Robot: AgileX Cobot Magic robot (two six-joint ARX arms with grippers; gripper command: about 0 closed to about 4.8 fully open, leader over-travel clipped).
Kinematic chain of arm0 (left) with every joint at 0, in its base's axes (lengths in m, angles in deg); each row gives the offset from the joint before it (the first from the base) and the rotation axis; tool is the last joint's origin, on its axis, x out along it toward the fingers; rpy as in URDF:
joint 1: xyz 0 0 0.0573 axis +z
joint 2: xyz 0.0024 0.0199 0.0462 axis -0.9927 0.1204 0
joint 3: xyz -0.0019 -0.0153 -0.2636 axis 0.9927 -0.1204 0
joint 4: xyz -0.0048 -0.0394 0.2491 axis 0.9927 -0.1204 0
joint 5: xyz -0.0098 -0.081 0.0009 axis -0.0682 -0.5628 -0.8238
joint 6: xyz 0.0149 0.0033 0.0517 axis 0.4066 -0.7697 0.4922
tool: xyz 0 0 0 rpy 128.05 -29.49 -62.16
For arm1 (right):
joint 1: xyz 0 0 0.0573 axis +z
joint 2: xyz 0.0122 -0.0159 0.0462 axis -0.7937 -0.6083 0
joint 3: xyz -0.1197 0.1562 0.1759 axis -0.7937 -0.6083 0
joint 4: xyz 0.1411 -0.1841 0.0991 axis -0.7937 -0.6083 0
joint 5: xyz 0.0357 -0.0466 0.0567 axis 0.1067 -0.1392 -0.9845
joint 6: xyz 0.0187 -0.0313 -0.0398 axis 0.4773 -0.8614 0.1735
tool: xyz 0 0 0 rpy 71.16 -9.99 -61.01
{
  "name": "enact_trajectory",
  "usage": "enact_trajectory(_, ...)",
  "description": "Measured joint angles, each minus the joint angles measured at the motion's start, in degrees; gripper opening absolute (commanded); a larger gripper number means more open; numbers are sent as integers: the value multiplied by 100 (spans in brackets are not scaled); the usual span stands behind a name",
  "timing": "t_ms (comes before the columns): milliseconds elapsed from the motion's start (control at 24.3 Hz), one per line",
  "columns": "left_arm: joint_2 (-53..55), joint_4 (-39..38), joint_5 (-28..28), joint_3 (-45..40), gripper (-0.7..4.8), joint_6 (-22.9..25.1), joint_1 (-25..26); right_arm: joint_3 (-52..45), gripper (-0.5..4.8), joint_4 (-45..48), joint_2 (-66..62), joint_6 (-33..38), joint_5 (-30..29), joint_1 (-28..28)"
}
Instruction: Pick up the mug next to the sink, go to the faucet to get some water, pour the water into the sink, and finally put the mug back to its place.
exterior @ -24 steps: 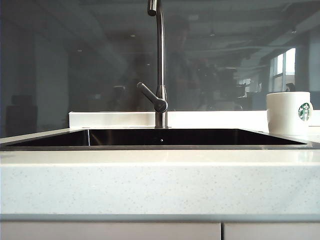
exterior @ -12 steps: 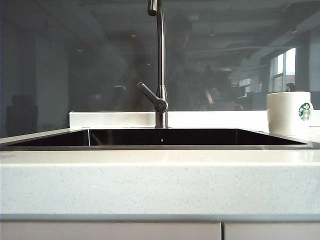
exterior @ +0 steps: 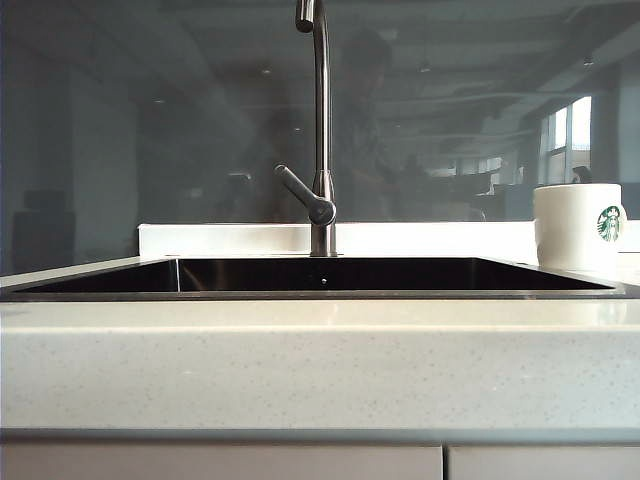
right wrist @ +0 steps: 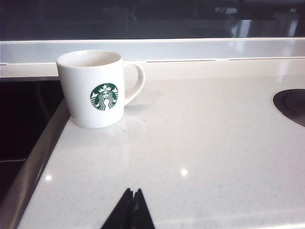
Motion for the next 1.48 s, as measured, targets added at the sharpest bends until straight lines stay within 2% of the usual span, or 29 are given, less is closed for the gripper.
enact_trajectory(330,0,-4,0,0,-3,0,0,-4,-6,33,210,7,802,1067)
enact_trajectory(495,0,-9,-2,0,-3,0,0,-4,-6,33,210,7,1069,1397)
enact_trajectory(1484,0,-17,-2,0,-3,0,0,-4,-6,39,210,125,990,1443)
